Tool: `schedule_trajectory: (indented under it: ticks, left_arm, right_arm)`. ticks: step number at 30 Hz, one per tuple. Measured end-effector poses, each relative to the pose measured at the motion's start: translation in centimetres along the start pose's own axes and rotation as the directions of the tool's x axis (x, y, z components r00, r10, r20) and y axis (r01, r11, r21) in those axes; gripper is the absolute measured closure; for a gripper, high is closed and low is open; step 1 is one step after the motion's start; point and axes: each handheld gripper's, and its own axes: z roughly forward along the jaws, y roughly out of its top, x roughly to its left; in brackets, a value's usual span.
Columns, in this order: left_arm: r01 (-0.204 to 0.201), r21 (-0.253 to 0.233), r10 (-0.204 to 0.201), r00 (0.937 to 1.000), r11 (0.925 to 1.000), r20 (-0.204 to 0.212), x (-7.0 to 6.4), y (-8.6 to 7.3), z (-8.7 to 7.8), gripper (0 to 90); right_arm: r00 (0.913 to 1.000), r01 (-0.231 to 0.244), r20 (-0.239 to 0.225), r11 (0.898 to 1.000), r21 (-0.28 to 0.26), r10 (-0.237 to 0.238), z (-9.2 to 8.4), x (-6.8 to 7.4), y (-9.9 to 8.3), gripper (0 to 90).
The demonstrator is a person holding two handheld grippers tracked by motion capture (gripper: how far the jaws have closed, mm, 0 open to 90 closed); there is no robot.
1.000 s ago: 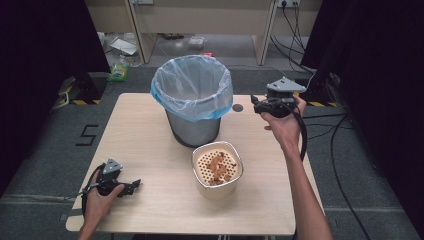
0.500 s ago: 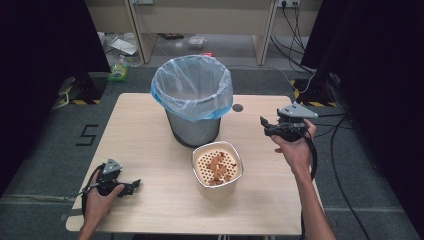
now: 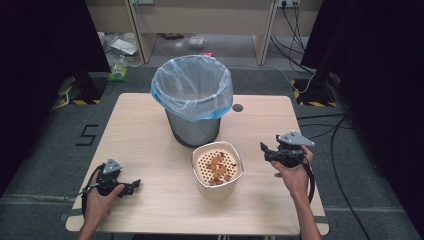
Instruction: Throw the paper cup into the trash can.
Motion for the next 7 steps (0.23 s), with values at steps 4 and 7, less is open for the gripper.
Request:
schedule_trajectory:
  ticks: [4, 7]
  left_arm:
    - [0.002, -0.002, -0.002, 1.0000, 1.0000, 0.000, 0.0, 0.0, 0.0, 0.0]
    - [0.000, 0.000, 0.000, 1.0000, 1.0000, 0.000, 0.0, 0.0, 0.0, 0.0]
  right_arm:
    - [1.0000, -0.008, -0.001, 1.000, 0.025, 0.008, 0.5, 0.3, -1.6, 35.1]
    - [1.0000, -0.005, 0.002, 0.999, 0.049, 0.005, 0.8, 0.4, -2.3, 34.8]
